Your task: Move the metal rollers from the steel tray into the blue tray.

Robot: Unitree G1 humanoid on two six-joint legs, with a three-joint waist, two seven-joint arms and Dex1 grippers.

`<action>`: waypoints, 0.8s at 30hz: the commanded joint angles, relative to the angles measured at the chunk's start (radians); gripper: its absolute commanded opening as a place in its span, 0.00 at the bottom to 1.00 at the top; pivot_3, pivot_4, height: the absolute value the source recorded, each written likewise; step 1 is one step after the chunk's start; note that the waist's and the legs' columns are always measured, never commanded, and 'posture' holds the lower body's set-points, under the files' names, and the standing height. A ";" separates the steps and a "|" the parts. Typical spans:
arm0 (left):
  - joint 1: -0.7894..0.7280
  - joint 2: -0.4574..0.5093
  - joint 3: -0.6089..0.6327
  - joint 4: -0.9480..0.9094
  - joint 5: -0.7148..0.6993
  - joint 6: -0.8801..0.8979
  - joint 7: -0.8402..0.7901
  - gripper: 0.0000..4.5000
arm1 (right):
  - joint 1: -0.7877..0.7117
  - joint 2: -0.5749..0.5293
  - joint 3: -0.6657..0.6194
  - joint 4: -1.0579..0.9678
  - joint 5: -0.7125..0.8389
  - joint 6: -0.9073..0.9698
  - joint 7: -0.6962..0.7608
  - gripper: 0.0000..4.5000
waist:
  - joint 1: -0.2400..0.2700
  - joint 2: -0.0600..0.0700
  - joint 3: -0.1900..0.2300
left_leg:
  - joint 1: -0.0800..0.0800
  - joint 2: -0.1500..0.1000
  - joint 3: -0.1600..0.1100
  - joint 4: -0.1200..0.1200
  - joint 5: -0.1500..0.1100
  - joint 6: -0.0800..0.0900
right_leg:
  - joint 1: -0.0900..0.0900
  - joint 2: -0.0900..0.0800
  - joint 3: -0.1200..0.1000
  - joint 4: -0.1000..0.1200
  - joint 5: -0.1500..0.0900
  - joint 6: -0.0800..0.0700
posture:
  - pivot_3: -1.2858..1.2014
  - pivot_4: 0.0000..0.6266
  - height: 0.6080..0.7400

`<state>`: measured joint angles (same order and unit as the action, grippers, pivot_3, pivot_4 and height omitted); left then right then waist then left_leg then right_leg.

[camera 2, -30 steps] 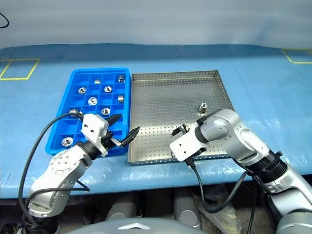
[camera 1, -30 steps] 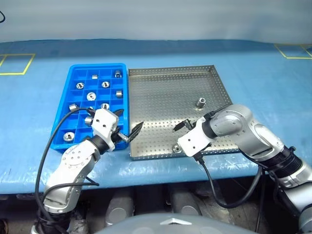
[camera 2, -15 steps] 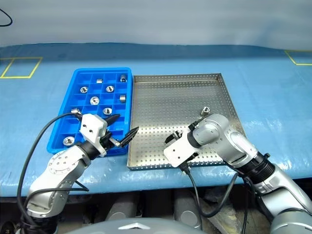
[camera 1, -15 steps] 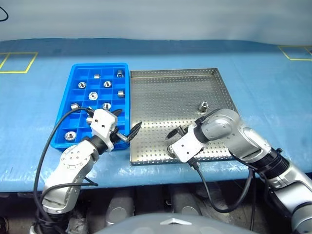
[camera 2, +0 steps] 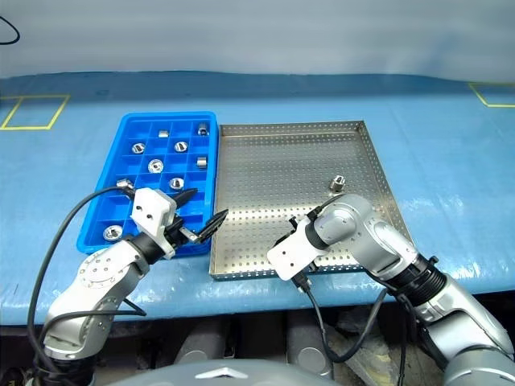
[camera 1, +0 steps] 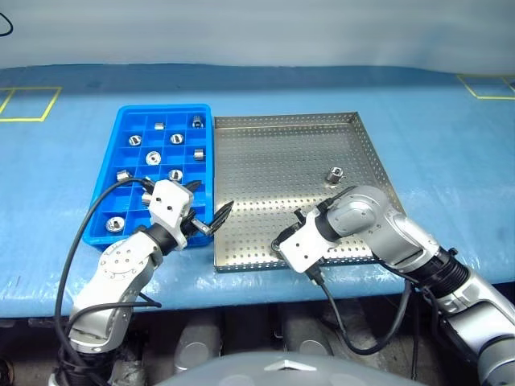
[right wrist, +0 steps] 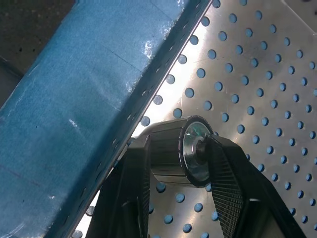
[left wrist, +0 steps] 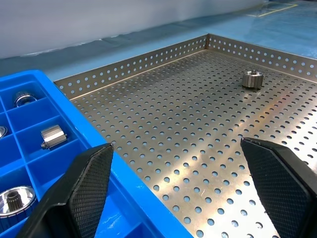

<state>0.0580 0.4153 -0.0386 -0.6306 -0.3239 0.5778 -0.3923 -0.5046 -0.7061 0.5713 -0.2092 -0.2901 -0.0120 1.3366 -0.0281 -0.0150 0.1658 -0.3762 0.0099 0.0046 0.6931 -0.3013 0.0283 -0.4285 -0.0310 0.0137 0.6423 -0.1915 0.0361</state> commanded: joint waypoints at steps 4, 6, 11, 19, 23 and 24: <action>-0.007 0.003 0.017 -0.053 0.003 -0.018 0.006 1.00 | -0.005 0.018 -0.042 -0.026 0.021 0.024 -0.044 0.30 | 0.000 0.000 0.000 | 0.000 0.000 0.000 0.001 0.000 0.000 | 0.000 0.000 0.000 0.000 0.000 0.000 | 0.49 0.24 1.00; -0.006 0.003 0.019 -0.055 0.001 -0.017 0.006 1.00 | -0.015 0.023 -0.056 -0.030 0.028 0.031 -0.060 0.30 | 0.000 0.000 0.000 | 0.000 0.000 0.000 0.001 0.000 0.000 | 0.000 0.000 0.000 0.000 0.000 0.000 | 0.49 0.24 1.00; 0.028 0.003 0.060 -0.083 -0.024 -0.021 -0.001 1.00 | -0.095 0.051 -0.120 -0.019 0.011 0.055 -0.132 0.30 | -0.007 0.000 0.000 | 0.000 0.000 0.000 0.001 0.000 0.000 | 0.000 0.000 0.001 0.001 0.000 0.000 | 0.49 0.24 1.00; 0.190 0.028 0.217 -0.175 -0.060 -0.014 0.003 1.00 | -0.222 0.266 -0.194 0.078 0.045 0.115 -0.351 0.30 | -0.003 0.000 0.000 | 0.000 0.001 -0.001 0.000 0.001 -0.002 | -0.001 0.001 0.000 0.002 0.001 0.000 | 0.52 0.24 1.00; 0.278 0.031 0.310 -0.222 -0.071 -0.014 0.003 1.00 | -0.258 0.441 -0.196 0.177 0.107 0.157 -0.436 0.30 | 0.010 0.000 0.000 | 0.000 0.001 -0.002 -0.001 0.001 -0.002 | -0.001 0.001 0.000 0.001 0.001 -0.001 | 0.54 0.24 1.00; 0.292 0.030 0.322 -0.231 -0.071 -0.013 0.005 1.00 | -0.266 0.468 -0.192 0.200 0.113 0.158 -0.447 0.30 | 0.014 0.000 0.000 | 0.000 0.001 -0.001 -0.001 0.001 -0.002 | -0.001 0.000 0.000 0.001 0.001 -0.001 | 0.54 0.24 1.00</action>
<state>0.3364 0.4400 0.2454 -0.8046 -0.3770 0.5773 -0.3926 -0.7329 -0.2606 0.4015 -0.0255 -0.2065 0.1421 0.9275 -0.0144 -0.0152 0.1659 -0.3765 0.0105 0.0033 0.6920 -0.3002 0.0266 -0.4297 -0.0308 0.0131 0.6434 -0.1910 0.0351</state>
